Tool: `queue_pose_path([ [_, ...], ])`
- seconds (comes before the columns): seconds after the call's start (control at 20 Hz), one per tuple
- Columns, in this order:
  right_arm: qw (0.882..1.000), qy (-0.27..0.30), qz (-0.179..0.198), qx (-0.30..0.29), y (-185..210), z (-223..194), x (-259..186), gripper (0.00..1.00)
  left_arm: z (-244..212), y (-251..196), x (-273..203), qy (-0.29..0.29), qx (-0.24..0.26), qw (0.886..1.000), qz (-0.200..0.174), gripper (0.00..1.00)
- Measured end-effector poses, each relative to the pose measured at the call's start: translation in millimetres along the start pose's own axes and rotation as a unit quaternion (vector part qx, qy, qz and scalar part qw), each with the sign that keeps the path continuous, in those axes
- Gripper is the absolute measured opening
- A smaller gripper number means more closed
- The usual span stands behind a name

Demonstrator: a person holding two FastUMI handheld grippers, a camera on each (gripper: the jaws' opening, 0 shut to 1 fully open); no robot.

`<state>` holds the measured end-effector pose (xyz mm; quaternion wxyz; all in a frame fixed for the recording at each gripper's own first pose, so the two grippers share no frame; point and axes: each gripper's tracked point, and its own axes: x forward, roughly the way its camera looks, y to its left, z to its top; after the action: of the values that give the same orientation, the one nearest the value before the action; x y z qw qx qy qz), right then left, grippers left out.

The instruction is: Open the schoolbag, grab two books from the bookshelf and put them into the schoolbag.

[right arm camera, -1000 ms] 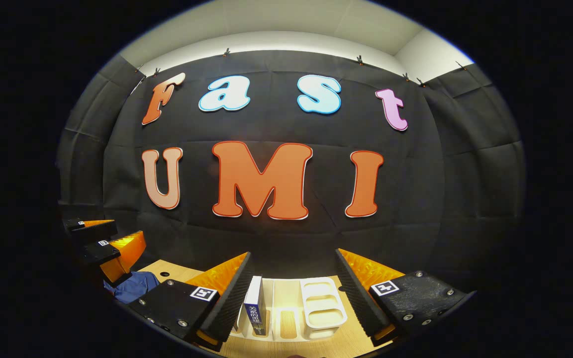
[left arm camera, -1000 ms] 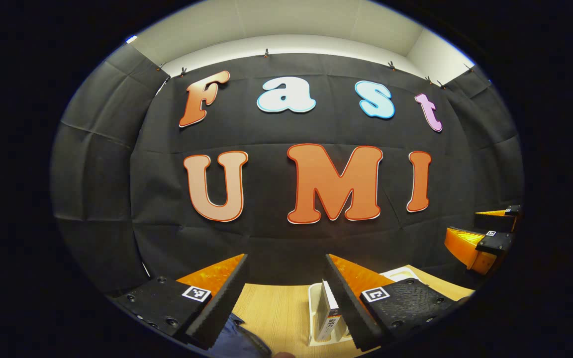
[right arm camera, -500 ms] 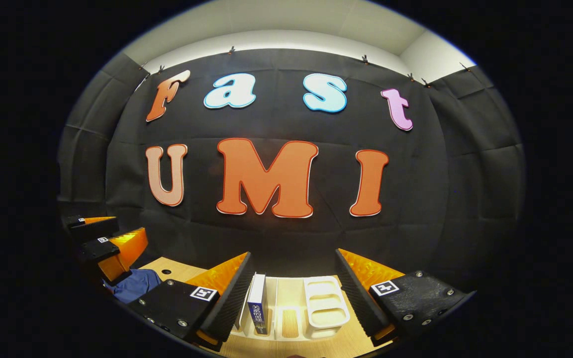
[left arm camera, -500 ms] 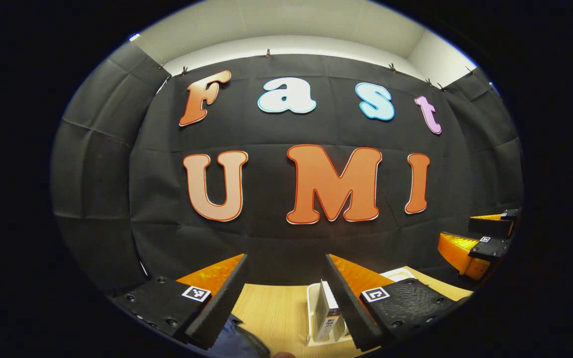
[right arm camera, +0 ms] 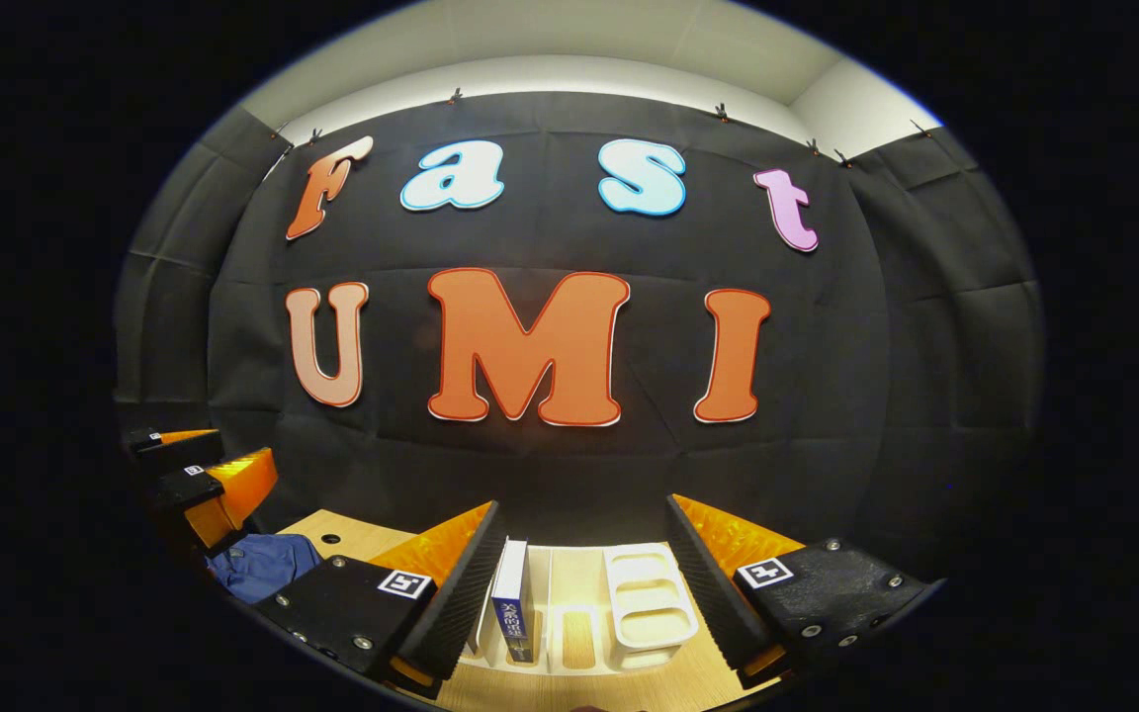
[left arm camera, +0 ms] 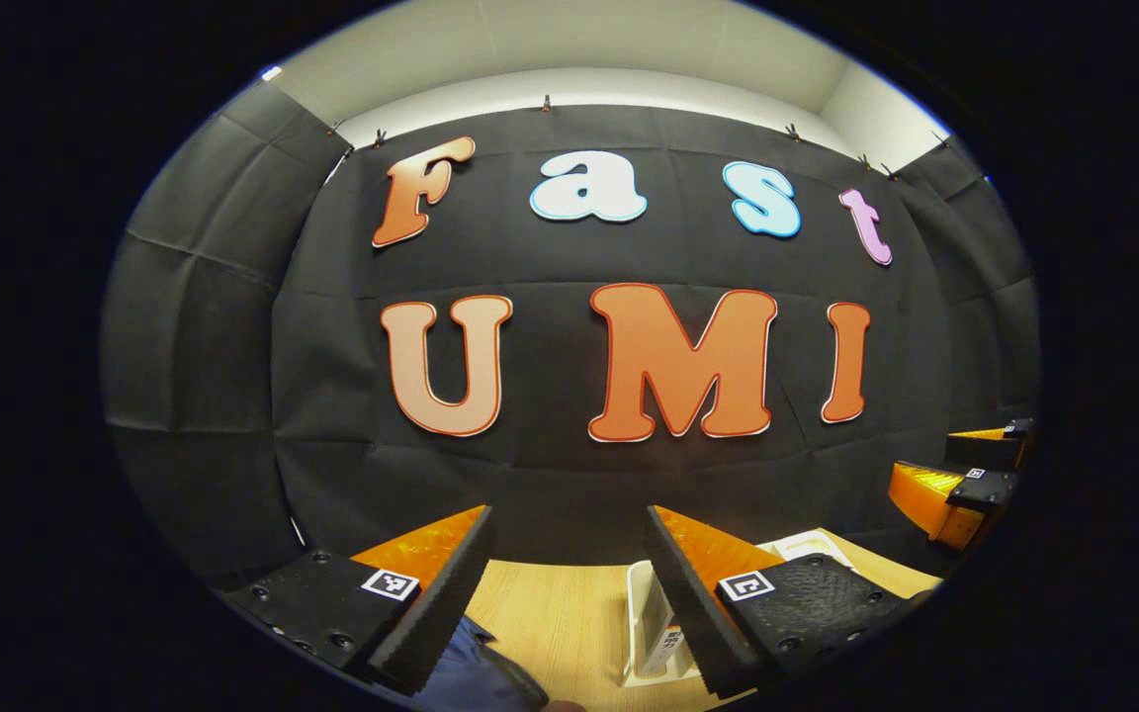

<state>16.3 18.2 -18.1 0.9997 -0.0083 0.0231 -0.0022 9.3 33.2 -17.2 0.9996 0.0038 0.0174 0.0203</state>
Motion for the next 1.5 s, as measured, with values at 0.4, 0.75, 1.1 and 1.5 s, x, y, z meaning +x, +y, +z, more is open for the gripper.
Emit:
queue_pose_path([
  [0.4,1.0,0.004,0.002,-0.002,-1.7,-5.4,3.2,0.97,-22.9,2.6,0.9,0.034,-0.004,0.999,-0.015,0.94],
  [0.75,0.999,0.026,-0.022,0.013,-23.1,-25.4,7.5,0.96,-130.3,14.6,-10.3,0.185,0.052,0.981,-0.031,0.94],
  [1.1,0.997,0.057,-0.029,0.032,-31.4,-53.2,5.8,0.96,-254.5,27.8,-55.8,0.324,0.18,0.927,-0.051,0.98],
  [1.5,0.994,0.085,-0.064,0.019,-60.7,-76.4,5.5,0.96,-344.4,56.3,-111.7,0.402,0.345,0.846,-0.059,0.97],
])
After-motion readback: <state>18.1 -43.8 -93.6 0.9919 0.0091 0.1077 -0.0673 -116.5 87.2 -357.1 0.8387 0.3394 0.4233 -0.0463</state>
